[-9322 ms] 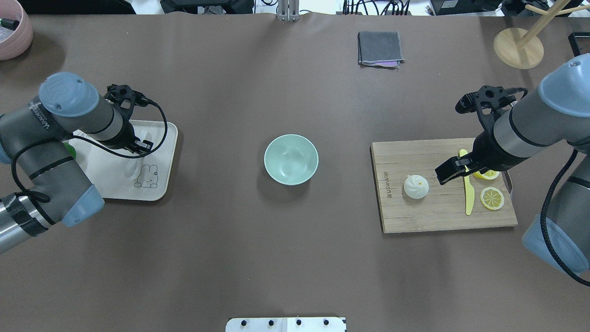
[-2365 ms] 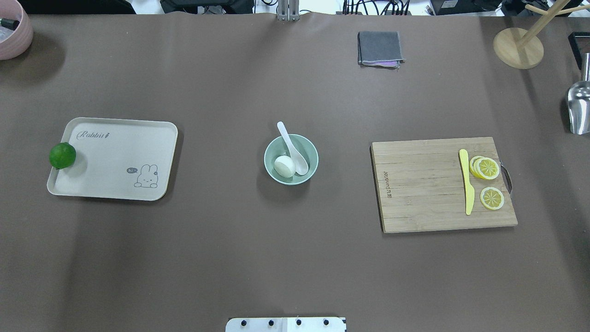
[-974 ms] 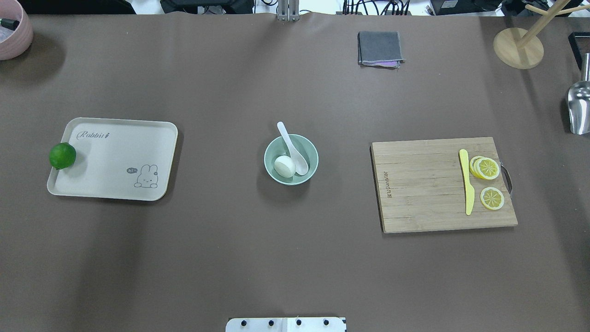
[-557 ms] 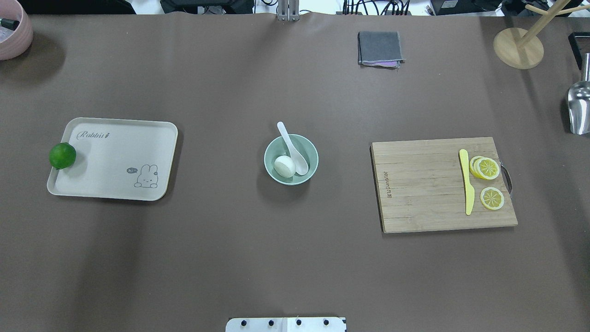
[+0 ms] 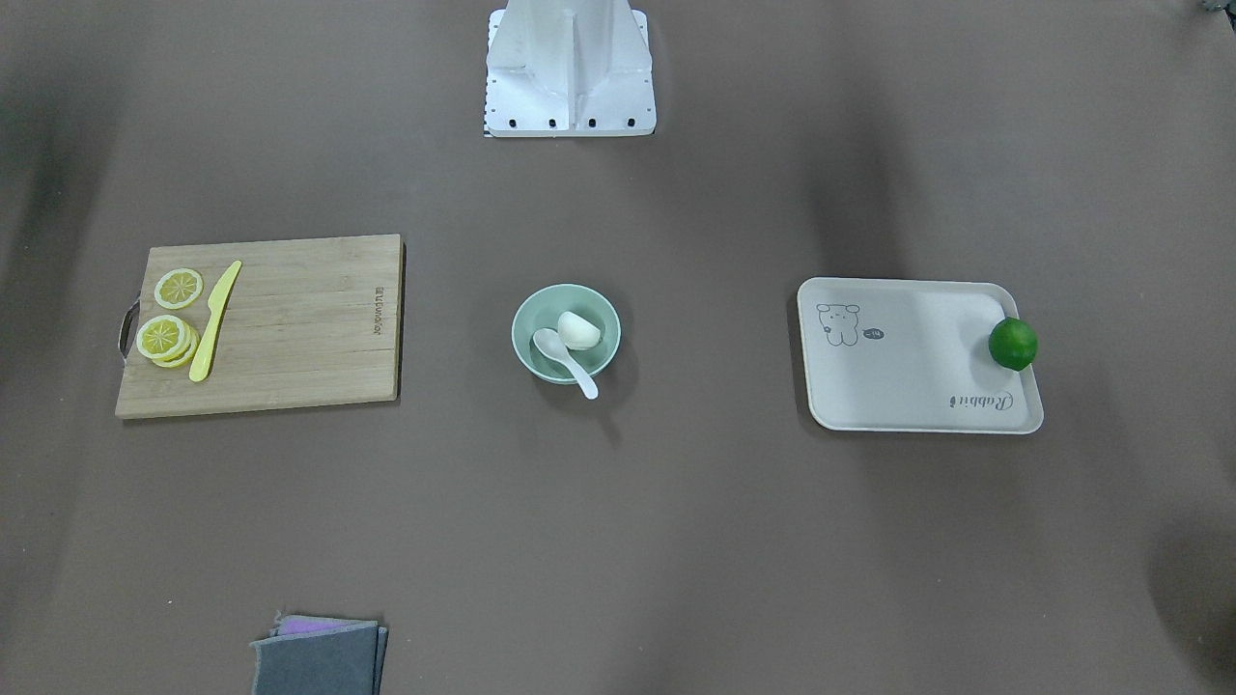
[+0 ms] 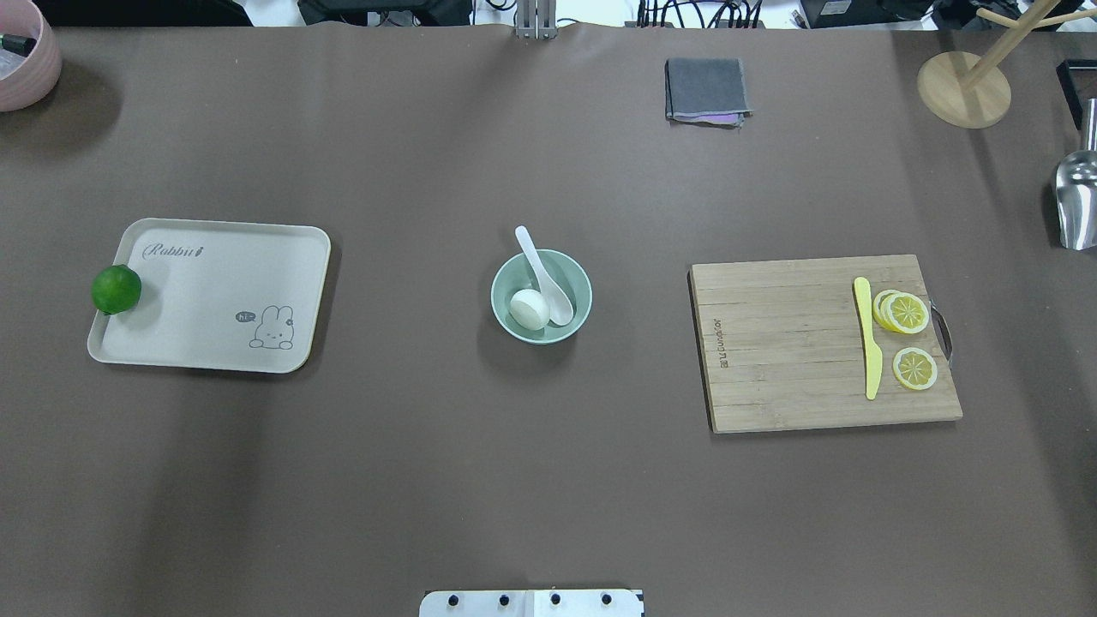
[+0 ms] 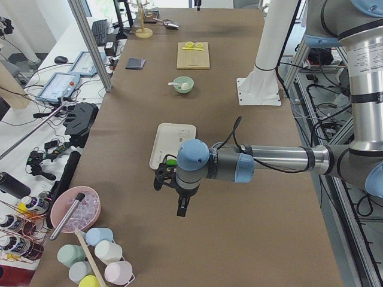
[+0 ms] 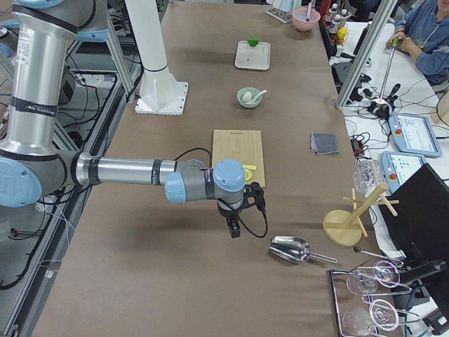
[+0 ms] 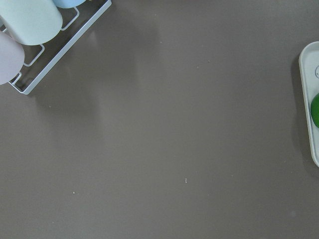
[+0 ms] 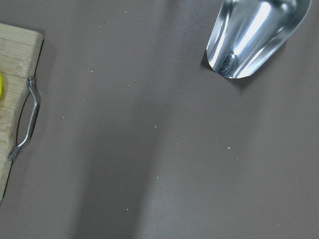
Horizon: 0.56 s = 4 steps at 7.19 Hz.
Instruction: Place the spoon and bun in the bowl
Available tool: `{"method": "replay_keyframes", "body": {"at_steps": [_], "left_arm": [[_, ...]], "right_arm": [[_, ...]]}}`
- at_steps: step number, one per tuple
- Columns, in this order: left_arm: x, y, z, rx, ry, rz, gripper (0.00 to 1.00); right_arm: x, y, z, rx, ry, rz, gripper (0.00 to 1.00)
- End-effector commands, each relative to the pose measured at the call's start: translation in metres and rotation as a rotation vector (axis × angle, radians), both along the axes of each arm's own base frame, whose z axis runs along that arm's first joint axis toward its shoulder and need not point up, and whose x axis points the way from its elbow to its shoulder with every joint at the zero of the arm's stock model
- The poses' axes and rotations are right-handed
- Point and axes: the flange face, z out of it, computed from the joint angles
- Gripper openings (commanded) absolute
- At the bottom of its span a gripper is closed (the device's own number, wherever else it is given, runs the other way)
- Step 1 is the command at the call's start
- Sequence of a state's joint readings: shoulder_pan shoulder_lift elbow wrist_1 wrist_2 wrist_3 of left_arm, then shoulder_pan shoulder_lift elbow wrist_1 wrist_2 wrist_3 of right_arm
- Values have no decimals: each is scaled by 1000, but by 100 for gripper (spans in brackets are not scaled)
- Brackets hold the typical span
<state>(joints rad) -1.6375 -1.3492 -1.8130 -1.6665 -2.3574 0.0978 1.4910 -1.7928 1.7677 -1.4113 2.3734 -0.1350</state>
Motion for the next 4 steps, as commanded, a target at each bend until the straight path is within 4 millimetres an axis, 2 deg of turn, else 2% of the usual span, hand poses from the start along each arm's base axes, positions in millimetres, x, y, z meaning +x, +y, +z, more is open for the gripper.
{"method": "replay_keyframes", "body": {"at_steps": [1,4], "left_arm": [[0,0,0,2,0,0,99],[0,0,1,0,-7,0,99]], "right_arm": [[-1,0,0,-1,-3,-2,100],[-1,0,-1,-1,-7,-1,100]]}}
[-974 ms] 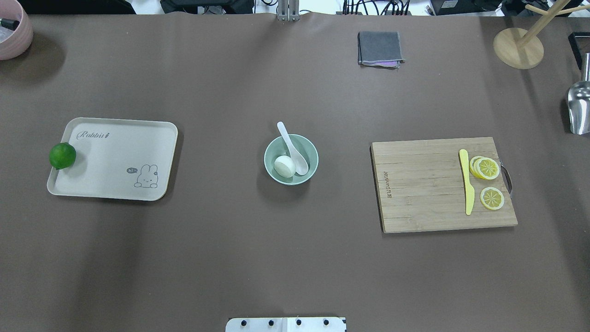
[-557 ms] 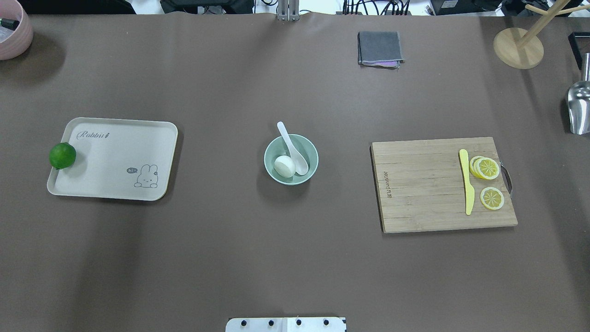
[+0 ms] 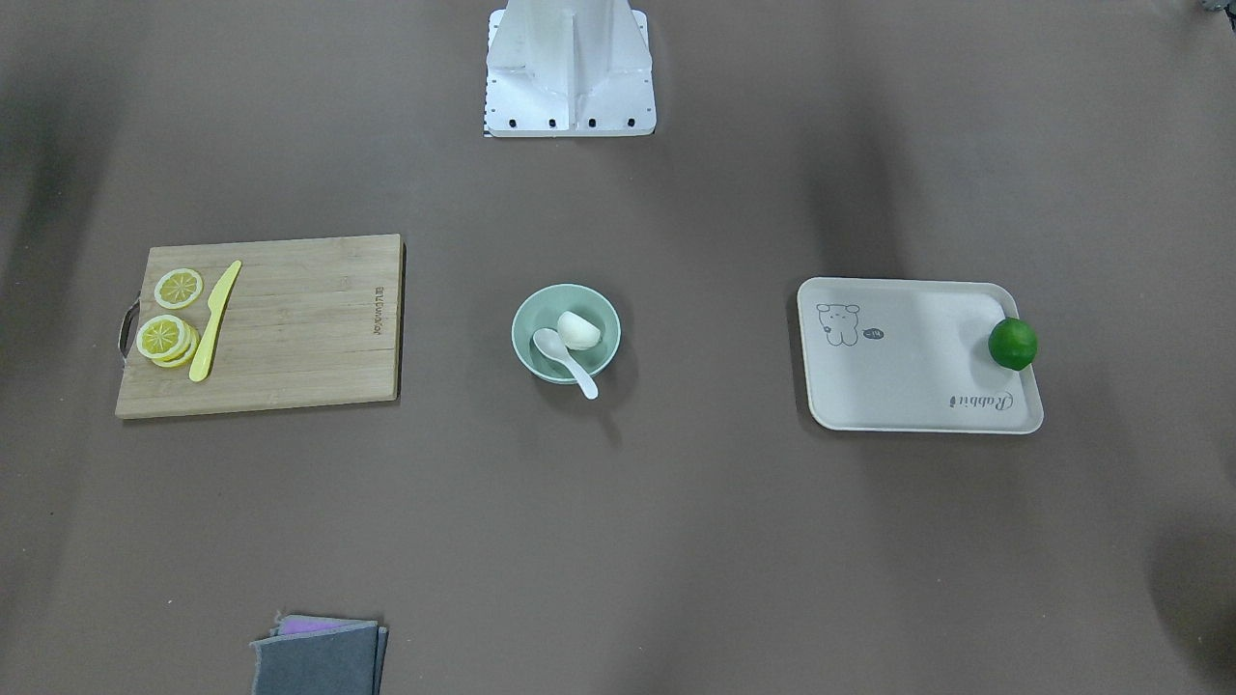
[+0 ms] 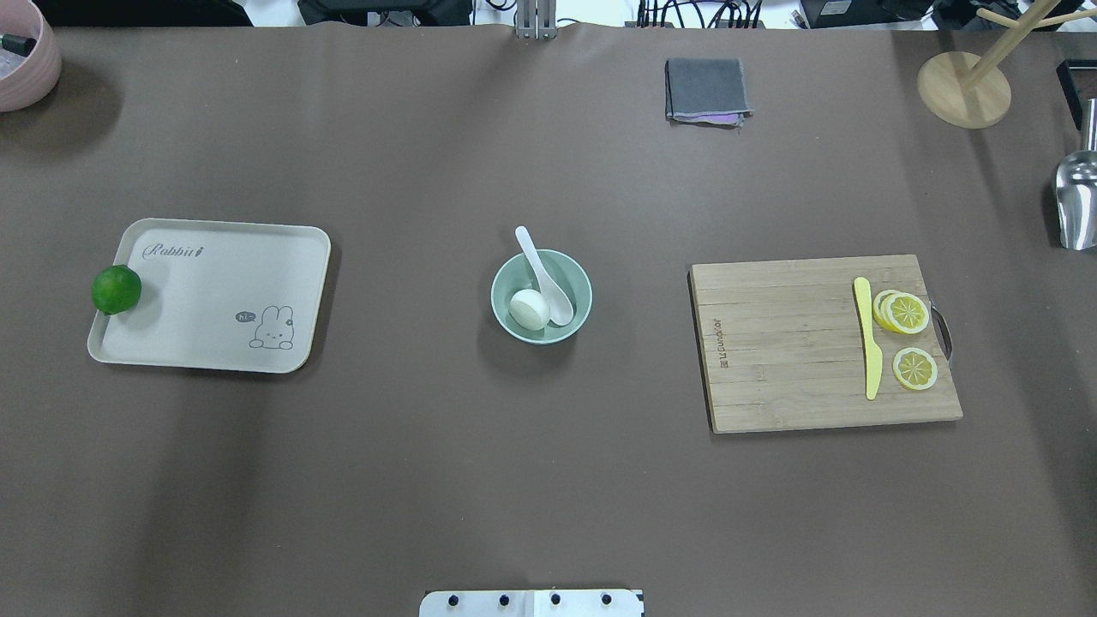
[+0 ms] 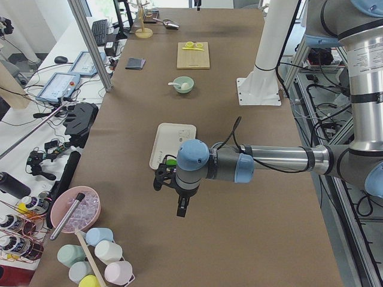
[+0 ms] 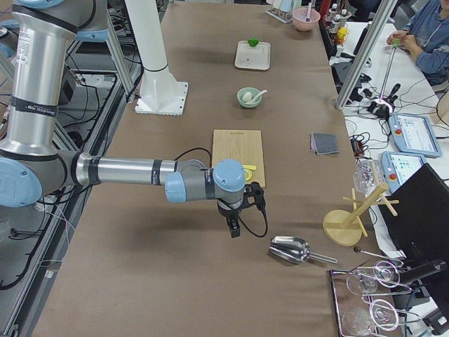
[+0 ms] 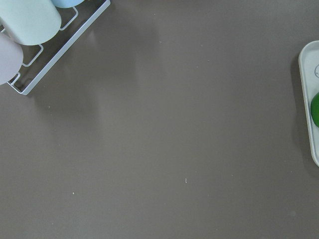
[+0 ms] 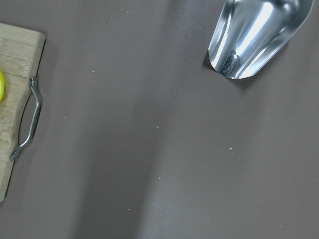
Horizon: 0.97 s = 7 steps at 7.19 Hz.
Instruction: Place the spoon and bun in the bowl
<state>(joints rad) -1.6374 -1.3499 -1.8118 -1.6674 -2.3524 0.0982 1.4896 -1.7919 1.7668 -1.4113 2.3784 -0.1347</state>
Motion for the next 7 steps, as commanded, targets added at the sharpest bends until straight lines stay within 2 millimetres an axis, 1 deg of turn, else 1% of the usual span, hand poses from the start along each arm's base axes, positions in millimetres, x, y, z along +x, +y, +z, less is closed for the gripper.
{"method": "replay_keyframes", "body": {"at_steps": [1,2,3,4,5,7], "left_arm": [[0,0,3,-8,-2,0,99],[0,1,4,-12,5,-4,99],[0,2,12,-31,8,-7,99],[0,3,16,-38,4,-8,99],[0,2,14,-35,2,-9,99],[0,3,22,-48,5,-7,99]], "right_arm": [[0,-1,-1,0,-3,1,100],[0,-1,-1,0,0,2,100],[0,-1,0,-1,2,2,100],[0,0,1,-2,2,1,100],[0,0,1,-1,2,0,100],[0,0,2,-2,4,0,100]]}}
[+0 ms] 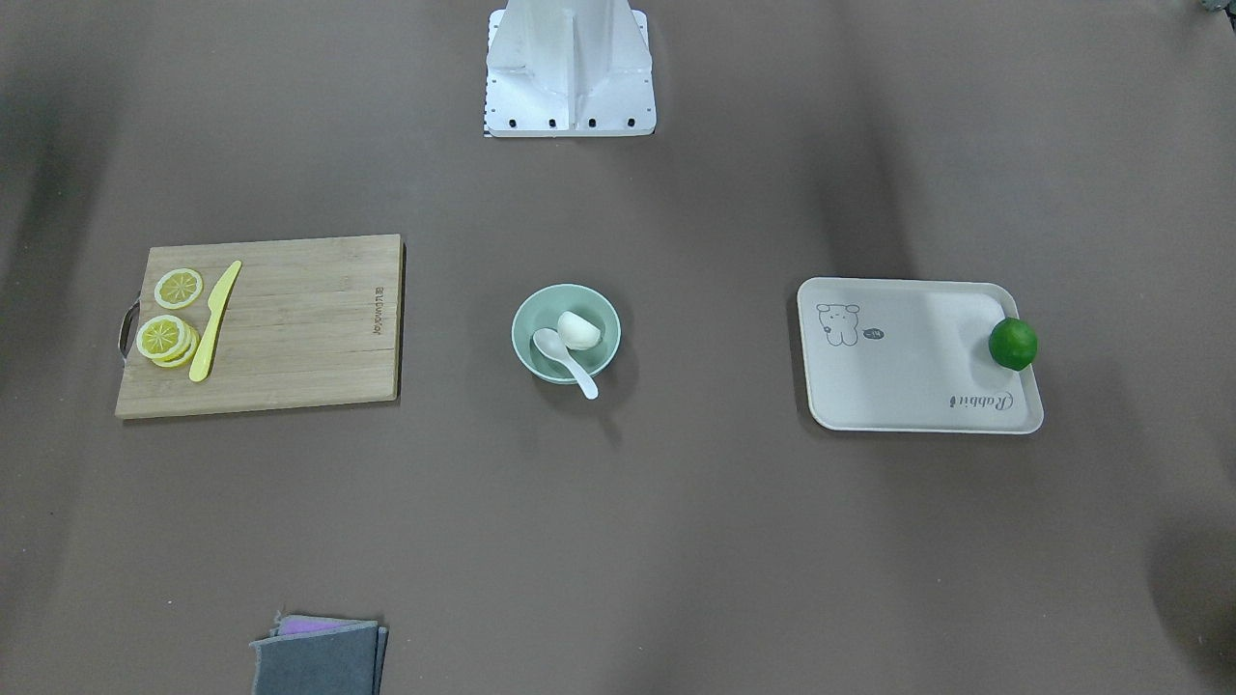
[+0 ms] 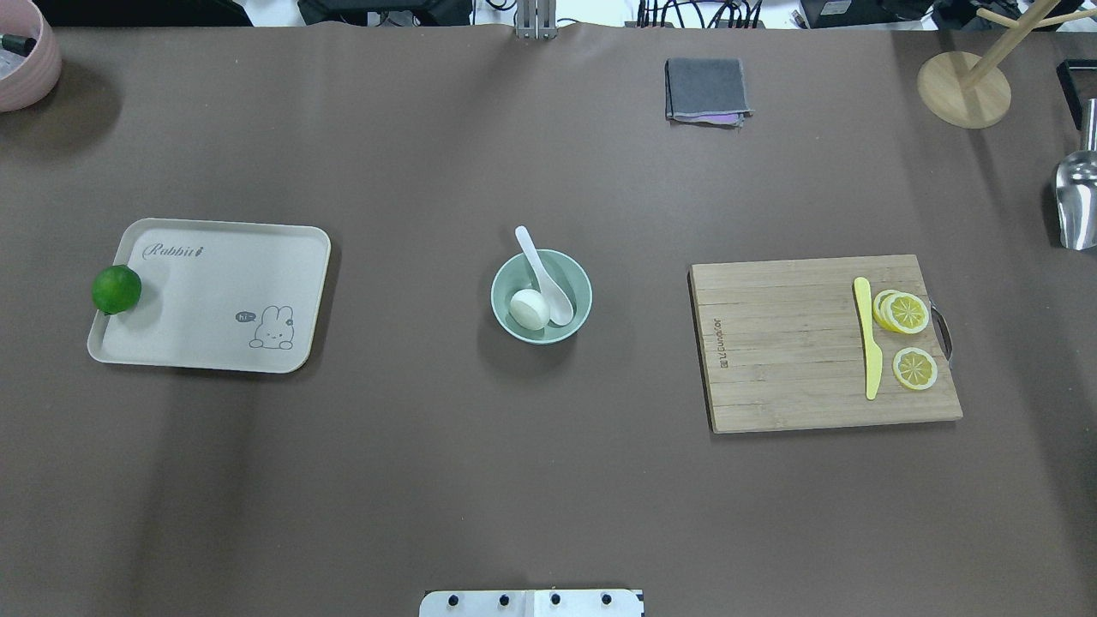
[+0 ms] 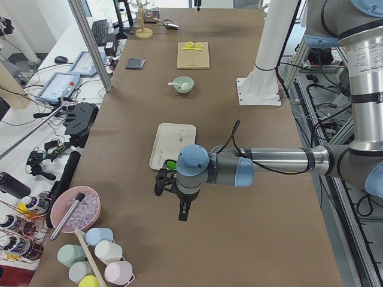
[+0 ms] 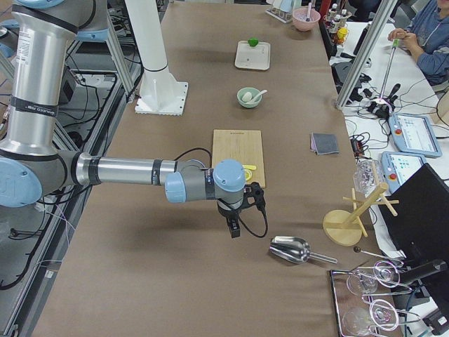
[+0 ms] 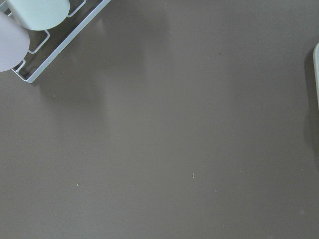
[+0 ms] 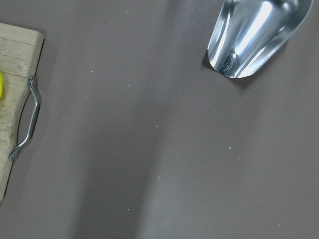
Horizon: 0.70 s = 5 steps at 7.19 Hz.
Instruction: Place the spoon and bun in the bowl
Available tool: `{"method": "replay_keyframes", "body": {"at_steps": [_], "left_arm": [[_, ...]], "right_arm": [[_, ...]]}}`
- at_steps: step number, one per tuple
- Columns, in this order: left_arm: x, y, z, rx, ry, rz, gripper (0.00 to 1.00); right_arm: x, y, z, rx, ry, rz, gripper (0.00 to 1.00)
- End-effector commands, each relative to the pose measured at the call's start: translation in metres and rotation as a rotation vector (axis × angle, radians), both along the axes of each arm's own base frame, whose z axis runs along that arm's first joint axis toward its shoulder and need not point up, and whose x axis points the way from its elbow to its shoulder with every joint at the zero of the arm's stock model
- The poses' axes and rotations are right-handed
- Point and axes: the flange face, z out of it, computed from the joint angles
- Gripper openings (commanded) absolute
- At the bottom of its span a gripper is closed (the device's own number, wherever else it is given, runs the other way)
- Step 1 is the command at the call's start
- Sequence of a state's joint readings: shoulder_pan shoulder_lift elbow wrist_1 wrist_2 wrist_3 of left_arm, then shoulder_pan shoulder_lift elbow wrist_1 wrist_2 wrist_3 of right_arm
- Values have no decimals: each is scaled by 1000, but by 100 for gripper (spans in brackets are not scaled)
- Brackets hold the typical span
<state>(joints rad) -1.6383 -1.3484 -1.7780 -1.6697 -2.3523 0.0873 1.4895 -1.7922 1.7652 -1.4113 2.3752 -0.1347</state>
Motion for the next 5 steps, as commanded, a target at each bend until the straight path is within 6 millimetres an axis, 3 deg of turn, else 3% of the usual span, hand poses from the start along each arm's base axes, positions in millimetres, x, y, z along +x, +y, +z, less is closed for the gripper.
{"method": "replay_keyframes", "body": {"at_steps": [1,5], "left_arm": [[0,0,5,-7,0,1,99],[0,-6,-2,8,-3,3,99]], "right_arm": [[0,0,3,-5,1,0,100],[0,0,3,-7,0,0,100]]}}
